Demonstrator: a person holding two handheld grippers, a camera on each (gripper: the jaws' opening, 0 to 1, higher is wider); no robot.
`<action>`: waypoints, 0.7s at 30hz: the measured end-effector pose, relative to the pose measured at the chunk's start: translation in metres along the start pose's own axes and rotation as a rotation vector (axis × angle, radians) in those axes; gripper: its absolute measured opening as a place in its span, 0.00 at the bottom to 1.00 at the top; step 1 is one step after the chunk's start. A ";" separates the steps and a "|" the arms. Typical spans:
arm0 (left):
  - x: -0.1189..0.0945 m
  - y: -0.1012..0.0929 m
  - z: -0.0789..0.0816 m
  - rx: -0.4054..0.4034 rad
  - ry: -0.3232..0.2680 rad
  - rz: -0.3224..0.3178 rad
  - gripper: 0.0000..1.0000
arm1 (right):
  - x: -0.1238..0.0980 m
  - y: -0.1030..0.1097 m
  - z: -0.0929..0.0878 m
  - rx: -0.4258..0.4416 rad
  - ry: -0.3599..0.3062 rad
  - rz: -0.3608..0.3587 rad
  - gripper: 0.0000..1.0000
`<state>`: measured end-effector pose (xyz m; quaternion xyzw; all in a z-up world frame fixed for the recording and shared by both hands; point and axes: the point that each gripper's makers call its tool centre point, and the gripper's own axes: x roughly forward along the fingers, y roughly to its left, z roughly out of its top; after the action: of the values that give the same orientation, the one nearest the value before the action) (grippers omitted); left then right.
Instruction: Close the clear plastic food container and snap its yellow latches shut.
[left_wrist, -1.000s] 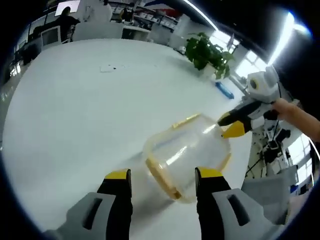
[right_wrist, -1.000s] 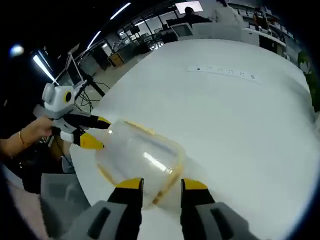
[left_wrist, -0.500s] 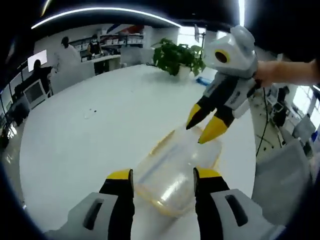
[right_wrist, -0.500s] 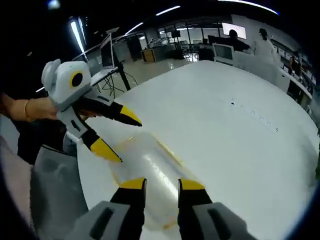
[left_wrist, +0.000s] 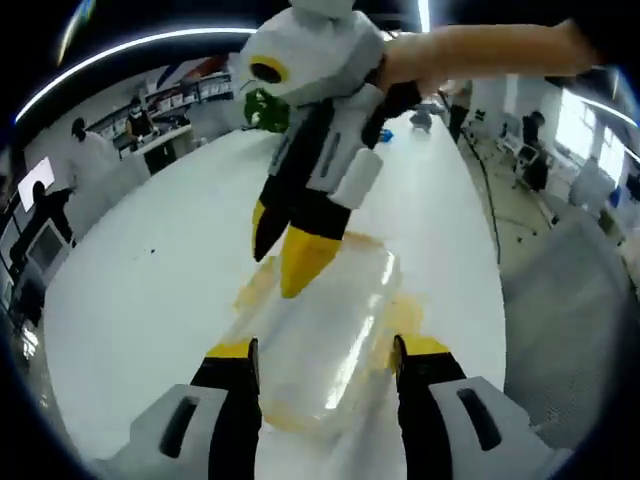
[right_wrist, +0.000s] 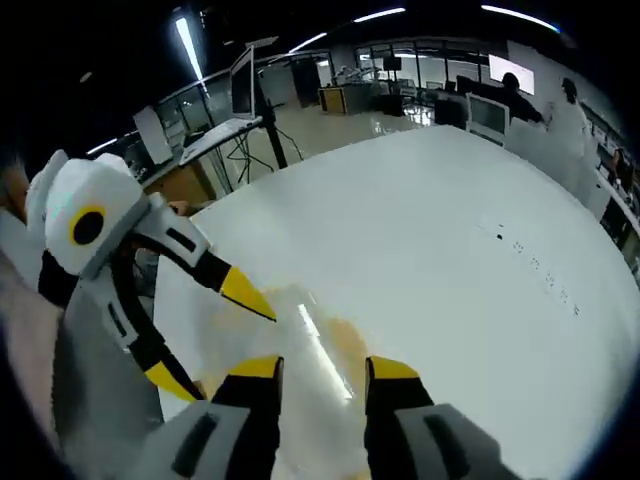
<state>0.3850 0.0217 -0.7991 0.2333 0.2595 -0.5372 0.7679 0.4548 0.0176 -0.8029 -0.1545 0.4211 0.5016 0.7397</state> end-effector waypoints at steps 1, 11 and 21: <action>0.002 -0.001 -0.002 0.013 0.014 0.001 0.55 | 0.001 0.000 -0.001 -0.007 0.012 0.006 0.33; 0.013 0.002 -0.009 0.143 0.054 0.060 0.49 | 0.014 0.001 -0.006 -0.086 0.165 0.092 0.32; 0.015 0.001 -0.013 0.159 0.057 0.074 0.47 | 0.023 0.008 -0.005 -0.054 0.280 0.162 0.29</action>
<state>0.3881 0.0190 -0.8187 0.3183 0.2291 -0.5203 0.7586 0.4489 0.0319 -0.8222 -0.2084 0.5175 0.5445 0.6263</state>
